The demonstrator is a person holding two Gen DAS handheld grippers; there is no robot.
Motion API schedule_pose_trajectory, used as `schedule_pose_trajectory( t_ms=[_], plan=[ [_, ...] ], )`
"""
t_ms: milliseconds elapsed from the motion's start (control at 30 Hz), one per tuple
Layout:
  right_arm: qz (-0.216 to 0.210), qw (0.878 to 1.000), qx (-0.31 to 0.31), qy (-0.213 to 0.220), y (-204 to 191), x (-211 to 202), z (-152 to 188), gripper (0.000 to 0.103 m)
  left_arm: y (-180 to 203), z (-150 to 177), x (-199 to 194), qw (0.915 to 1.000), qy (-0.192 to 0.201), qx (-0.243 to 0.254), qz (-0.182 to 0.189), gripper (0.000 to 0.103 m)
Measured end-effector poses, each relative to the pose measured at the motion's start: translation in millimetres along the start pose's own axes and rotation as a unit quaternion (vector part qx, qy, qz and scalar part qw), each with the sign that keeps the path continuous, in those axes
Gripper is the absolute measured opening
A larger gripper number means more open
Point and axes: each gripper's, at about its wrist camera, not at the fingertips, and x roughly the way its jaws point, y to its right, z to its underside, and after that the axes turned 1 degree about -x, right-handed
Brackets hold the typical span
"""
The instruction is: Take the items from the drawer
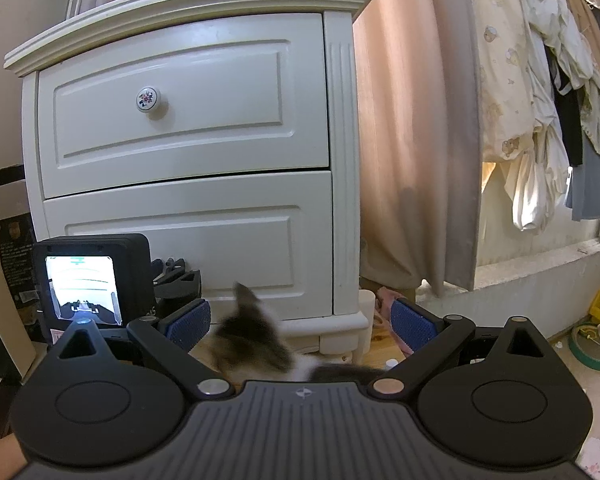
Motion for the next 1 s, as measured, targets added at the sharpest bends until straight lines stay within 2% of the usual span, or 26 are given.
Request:
schedule_pose_trajectory(
  t_ms=[167,233,700,1000],
  plan=[
    [0.001,1.0,0.001,-0.004,1,2,1,0.103,0,4,2,1.0,-0.005,-0.004,0.0,0.01],
    [0.001,1.0,0.0,-0.005,1,2,1,0.103,-1,2,5,0.9999,-0.008,-0.009,-0.003,0.003],
    [0.005,1.0,0.0,-0.008,4,3,2,0.103,-6,1,16,0.9994,-0.005,-0.034,0.006,0.001],
    [0.007,1.0,0.006,-0.012,10,5,4,0.103,-11,-3,4,0.9993,-0.002,-0.036,0.009,0.001]
  ],
)
